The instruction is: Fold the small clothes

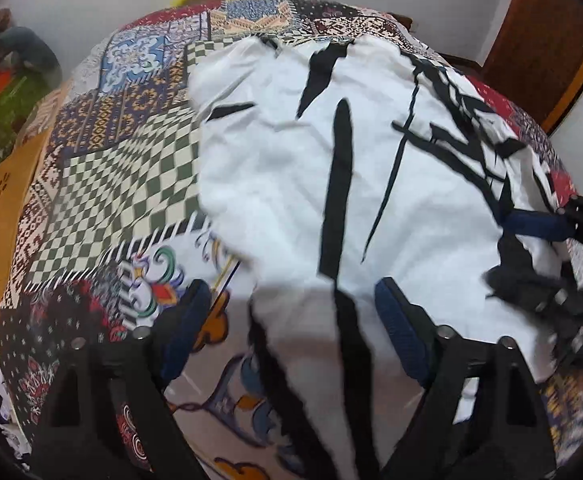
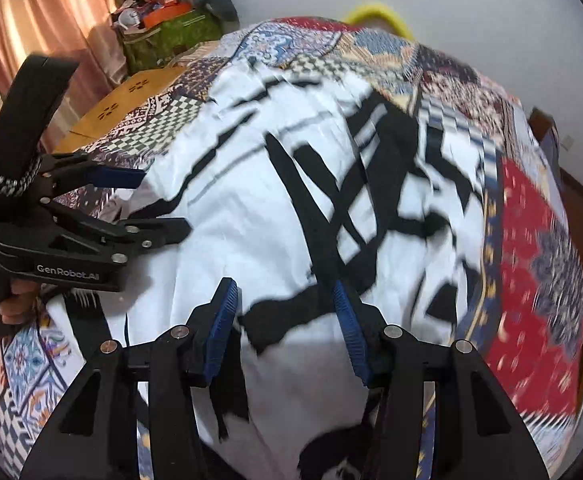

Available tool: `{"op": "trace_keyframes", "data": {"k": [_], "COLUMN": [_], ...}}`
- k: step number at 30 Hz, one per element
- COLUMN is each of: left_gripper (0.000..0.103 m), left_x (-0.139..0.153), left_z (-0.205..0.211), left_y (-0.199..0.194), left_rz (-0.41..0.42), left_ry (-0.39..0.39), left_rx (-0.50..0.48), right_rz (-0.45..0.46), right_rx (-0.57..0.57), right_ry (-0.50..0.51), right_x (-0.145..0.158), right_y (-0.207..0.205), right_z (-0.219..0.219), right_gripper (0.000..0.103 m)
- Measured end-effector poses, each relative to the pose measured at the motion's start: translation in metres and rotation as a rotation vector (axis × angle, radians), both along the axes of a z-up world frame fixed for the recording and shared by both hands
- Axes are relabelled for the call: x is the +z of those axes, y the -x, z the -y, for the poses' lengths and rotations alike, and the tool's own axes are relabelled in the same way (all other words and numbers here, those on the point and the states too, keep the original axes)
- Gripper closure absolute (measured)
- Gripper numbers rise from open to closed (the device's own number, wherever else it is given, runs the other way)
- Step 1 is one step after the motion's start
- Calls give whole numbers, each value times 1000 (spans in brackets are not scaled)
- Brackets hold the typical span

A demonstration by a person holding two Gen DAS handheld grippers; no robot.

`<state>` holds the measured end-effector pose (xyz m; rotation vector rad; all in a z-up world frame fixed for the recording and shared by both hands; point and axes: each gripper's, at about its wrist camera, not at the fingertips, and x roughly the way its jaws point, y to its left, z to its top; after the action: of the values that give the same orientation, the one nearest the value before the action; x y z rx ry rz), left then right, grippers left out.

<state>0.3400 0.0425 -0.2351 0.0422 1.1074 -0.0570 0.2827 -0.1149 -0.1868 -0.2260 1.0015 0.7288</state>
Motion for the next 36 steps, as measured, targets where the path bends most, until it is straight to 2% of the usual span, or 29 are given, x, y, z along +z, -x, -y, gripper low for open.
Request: {"op": "trace_keyframes", "data": {"k": [7, 11, 14, 16, 18, 20, 24, 28, 30, 32, 35, 36], "left_gripper": [13, 13, 13, 13, 14, 14, 14, 14, 18, 30, 37, 37], "left_x": [6, 10, 12, 15, 22, 31, 44, 39, 30, 17, 0, -3], "left_z": [-16, -25, -30, -34, -41, -47, -64, -70, -70, -67, -65, -64], "left_y": [24, 40, 52, 58, 61, 61, 46, 21, 7, -3, -17, -21], "left_rz": [-7, -7, -18, -12, -2, 22, 42, 13, -17, -58, -113, -118], "left_ry": [5, 26, 3, -2, -3, -1, 97, 206, 244, 269, 343, 365], "left_rx": [14, 18, 10, 8, 27, 57, 106, 134, 140, 149, 149, 149], "right_rz": [-67, -65, -50, -39, -24, -2, -27, -76, -109, -130, -161, -166], "right_rx": [-50, -56, -76, -97, -127, -160, -225, -238, -233, -223, -201, -199], "right_ry": [-53, -68, -92, -109, -125, -136, -156, -176, -170, -163, -173, -175], "right_x": [2, 9, 19, 24, 29, 34, 33, 23, 16, 8, 1, -1], "right_y": [4, 13, 18, 18, 16, 12, -5, -20, -29, -35, -43, -44], "right_z": [22, 30, 42, 50, 58, 67, 79, 80, 77, 70, 61, 59], "right_gripper": [57, 56, 56, 52, 41, 40, 38, 38, 38, 38, 38, 35]}}
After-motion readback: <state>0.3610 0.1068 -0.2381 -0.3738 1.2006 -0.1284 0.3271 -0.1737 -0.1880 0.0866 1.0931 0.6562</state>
